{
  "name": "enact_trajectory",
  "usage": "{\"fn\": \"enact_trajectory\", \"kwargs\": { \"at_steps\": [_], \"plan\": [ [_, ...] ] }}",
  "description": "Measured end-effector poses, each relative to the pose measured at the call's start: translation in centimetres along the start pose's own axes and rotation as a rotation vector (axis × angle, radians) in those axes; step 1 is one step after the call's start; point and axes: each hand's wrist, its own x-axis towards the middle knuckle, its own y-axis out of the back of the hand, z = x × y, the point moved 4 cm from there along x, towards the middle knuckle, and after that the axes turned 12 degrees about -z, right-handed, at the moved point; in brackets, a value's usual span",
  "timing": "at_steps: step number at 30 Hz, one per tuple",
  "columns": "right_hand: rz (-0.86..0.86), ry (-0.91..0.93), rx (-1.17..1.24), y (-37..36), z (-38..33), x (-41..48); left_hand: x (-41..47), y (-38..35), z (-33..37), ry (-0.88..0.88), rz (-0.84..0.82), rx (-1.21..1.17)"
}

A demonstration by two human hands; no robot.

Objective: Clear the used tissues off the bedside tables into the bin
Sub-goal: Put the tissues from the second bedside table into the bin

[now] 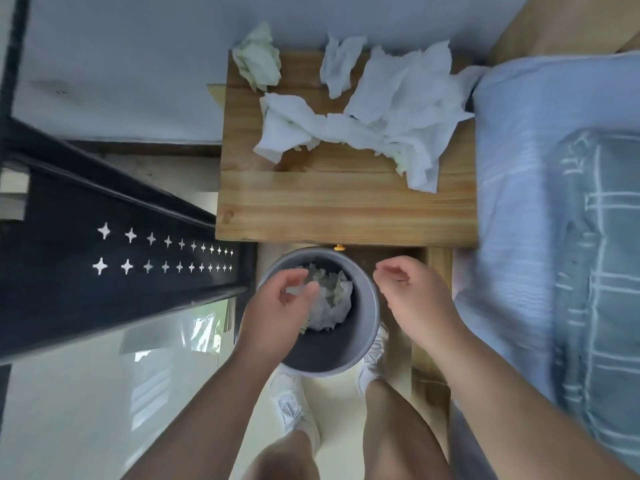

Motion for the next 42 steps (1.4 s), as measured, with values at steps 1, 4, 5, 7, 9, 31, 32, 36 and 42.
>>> {"fn": "enact_trajectory", "kwargs": {
  "at_steps": [1, 4, 5, 7, 9, 31, 32, 36, 42],
  "plan": [
    [0.01, 0.021, 0.019, 0.9, -1.2, 0.0, 0.1, 0.4, 1.7, -0.031, -0.002, 0.008],
    [0.061, 0.092, 0.034, 3.8, -4.7, 0.7, 1.1, 2.0, 7.0, -0.117, 0.031, 0.033],
    [0.081, 0.116, 0.031, 4.8, -5.9, 1.2, 1.6, 2.6, 8.6, -0.137, 0.047, 0.04],
    [0.11, 0.156, 0.008, 6.4, -8.0, 2.3, 2.6, 3.7, 11.4, -0.161, 0.085, 0.047],
    [0.125, 0.18, -0.022, 7.4, -9.5, 3.6, 3.7, 4.9, 13.6, -0.193, 0.163, 0.046],
    [0.286, 0.416, -0.542, 6.9, -15.2, 12.8, 11.3, 7.4, 15.0, -0.13, 0.409, 0.012],
    [0.298, 0.41, -0.508, 7.3, -15.3, 12.4, 11.0, 7.4, 15.1, -0.135, 0.417, -0.024],
    [0.316, 0.433, -0.351, 8.7, -15.9, 10.3, 8.9, 7.2, 15.7, -0.179, 0.423, -0.13],
    [0.34, 0.416, 0.017, 10.3, -16.8, 6.7, 4.9, 6.7, 15.7, -0.238, 0.382, -0.206]
  ]
}}
